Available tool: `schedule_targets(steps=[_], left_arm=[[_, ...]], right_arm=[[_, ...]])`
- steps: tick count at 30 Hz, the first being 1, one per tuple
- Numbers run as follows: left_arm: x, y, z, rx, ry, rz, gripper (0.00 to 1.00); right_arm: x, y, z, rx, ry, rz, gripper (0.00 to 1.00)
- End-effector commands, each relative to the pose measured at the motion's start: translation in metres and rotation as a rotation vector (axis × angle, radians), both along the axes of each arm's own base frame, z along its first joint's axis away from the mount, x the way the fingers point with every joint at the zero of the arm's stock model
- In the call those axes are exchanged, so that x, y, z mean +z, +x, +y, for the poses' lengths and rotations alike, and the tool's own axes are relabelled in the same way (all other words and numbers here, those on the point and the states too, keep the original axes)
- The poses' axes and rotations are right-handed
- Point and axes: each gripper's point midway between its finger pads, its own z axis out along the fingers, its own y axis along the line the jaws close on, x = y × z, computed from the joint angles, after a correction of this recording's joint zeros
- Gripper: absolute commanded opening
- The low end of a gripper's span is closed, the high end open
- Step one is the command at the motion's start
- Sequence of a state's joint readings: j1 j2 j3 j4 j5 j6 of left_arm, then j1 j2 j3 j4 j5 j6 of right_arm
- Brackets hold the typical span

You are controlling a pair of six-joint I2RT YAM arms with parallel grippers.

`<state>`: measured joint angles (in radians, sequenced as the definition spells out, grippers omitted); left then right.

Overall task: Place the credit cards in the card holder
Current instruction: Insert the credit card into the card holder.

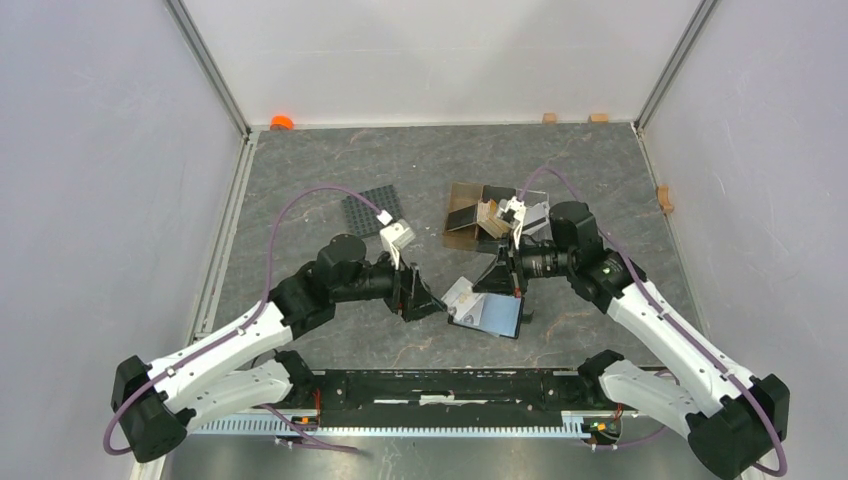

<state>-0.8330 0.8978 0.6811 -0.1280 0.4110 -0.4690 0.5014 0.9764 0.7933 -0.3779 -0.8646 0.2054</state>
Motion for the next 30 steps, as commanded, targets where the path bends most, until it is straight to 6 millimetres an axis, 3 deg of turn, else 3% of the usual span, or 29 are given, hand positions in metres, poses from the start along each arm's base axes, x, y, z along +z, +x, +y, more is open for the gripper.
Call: schedule_targets(steps=[1,12,14,17,18,19,20,22,25,27,30], left_arm=[[0.006,-0.033,-0.005,-0.179,0.031,-0.011,0.77],[0.0,-0.038,-0.015,-0.216,0.056,0.002,0.57],[0.0,-0.04,-0.017,-0.223,0.057,0.0,0.46],[0.002,-0.04,-0.016,-0.22,0.051,-0.012,0.11],[0.002,-0.038,-0.016,-0.203,0.048,-0.017,0.03],[0.003,-0.036,-0.015,-0.181,0.039,-0.017,0.02],[0.0,-0.033,-0.015,-0.155,0.034,-0.009,0.02],[-0.004,-0.031,-0.017,-0.134,0.018,0.011,0.02],[-0.021,-0.026,-0.021,-0.098,0.027,0.06,0.02],[-0.032,-0.02,-0.023,-0.056,0.039,0.09,0.02],[-0.043,-0.014,-0.03,-0.03,0.024,0.129,0.02]], right_arm=[[0.017,-0.022,0.011,0.108,0.072,-0.012,0.0],[0.025,-0.041,0.032,0.216,0.095,-0.026,0.0],[0.024,-0.042,0.033,0.224,0.09,-0.026,0.0],[0.019,-0.038,0.032,0.192,0.055,-0.025,0.01],[0.016,-0.034,0.03,0.164,0.032,-0.028,0.1],[0.014,-0.029,0.029,0.129,0.012,-0.033,0.23],[0.011,-0.024,0.026,0.086,-0.011,-0.033,0.43],[0.002,-0.008,0.015,-0.049,-0.086,-0.036,0.69],[-0.023,0.019,-0.02,-0.332,-0.244,-0.026,0.82],[-0.046,0.034,-0.055,-0.552,-0.364,-0.017,0.84],[-0.073,0.038,-0.1,-0.789,-0.479,-0.005,0.85]])
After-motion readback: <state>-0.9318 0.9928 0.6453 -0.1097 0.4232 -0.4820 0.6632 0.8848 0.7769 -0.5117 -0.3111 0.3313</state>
